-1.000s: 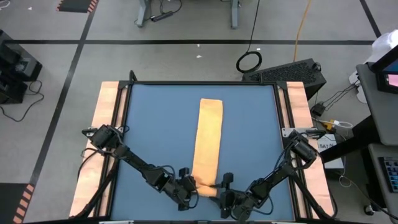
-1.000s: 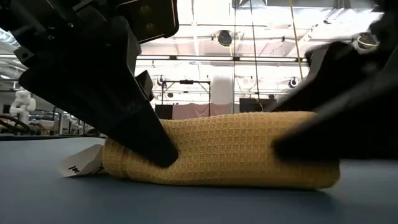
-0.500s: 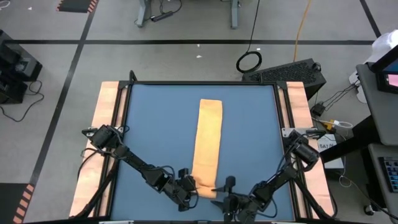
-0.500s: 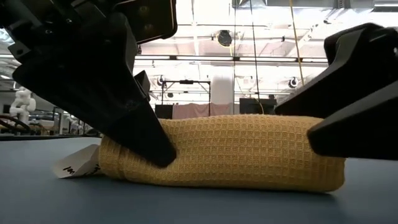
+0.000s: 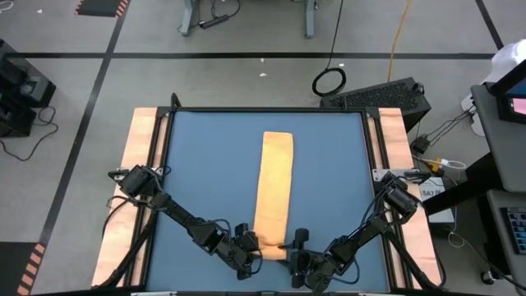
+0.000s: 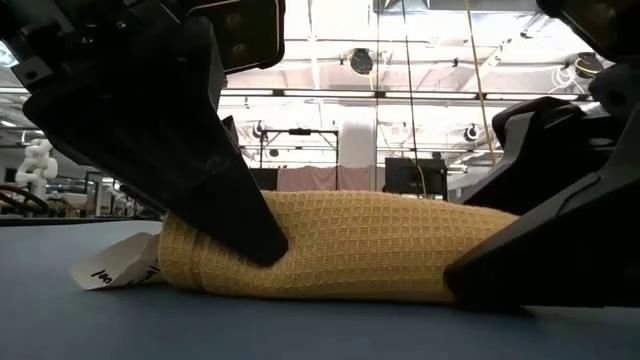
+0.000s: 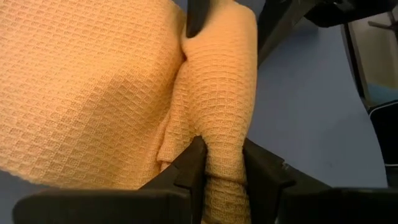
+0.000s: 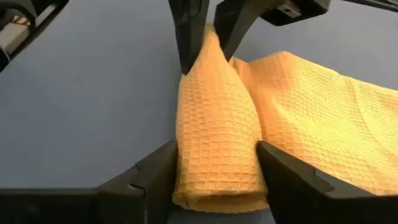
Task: Roll towel into tight, uniform cylinder
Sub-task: Roll the orange microfiber cloth
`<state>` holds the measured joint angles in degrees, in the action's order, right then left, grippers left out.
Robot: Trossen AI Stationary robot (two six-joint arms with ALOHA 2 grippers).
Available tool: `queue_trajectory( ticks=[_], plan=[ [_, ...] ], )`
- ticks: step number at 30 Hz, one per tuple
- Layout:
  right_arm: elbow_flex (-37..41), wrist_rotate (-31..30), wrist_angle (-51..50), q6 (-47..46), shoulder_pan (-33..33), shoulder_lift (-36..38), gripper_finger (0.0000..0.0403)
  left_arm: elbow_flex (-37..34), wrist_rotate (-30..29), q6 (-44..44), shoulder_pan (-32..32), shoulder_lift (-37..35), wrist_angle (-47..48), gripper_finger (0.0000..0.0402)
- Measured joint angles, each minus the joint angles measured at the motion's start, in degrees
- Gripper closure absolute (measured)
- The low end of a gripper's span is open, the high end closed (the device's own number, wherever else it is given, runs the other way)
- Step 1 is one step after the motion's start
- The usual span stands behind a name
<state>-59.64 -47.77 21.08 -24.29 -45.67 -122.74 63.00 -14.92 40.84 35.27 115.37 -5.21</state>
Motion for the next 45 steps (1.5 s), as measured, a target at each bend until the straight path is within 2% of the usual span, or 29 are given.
queue_trajectory(
  ticks=[9, 14, 19, 23, 25, 27, 31, 37, 45],
  plan=[
    [0.0, 1.39, -0.04, -1.67, 0.03, 0.02, 0.028, 0.0, 0.7, 2.32, 0.43, 0.04, -0.48, 0.0299],
    [-0.06, 4.62, -1.11, -6.38, 0.59, 0.2, 0.0322, 0.0, 1.84, 0.23, 0.5, -0.72, -0.14, 0.0236],
    [-0.11, 6.1, -2.19, -11.7, 1.01, 0.35, 0.0357, -0.13, 2.09, -5.44, 0.89, -5.37, 1.94, 0.0159],
    [-0.11, 6.34, -2.56, -14.0, 1.37, 0.35, 0.0368, -0.07, -7.74, -11.42, 3.2, -9.05, 2.92, 0.0122],
    [-0.11, 6.8, -2.55, -15.61, 1.76, 0.35, 0.0368, -0.07, -13.29, -15.71, 5.01, -9.18, 2.79, 0.0118],
    [-0.13, 7.28, -2.63, -17.06, 2.22, 0.35, 0.0368, -0.05, -16.39, -20.25, 6.8, -8.47, 2.06, 0.0116],
    [-0.15, 8.13, -2.37, -18.83, 3.33, 0.33, 0.0369, -0.07, -17.44, -26.2, 8.96, -3.83, 0.04, 0.0116],
    [-0.11, 12.88, -1.88, -20.93, 5.31, 0.35, 0.0369, -0.02, -19.96, -26.35, 9.69, 1.39, -1.81, 0.0116],
    [-0.04, 15.8, -0.62, -21.44, 5.65, 0.26, 0.0369, 0.0, -26.55, -30.06, 9.92, 2.14, -1.76, 0.0116]
  ],
)
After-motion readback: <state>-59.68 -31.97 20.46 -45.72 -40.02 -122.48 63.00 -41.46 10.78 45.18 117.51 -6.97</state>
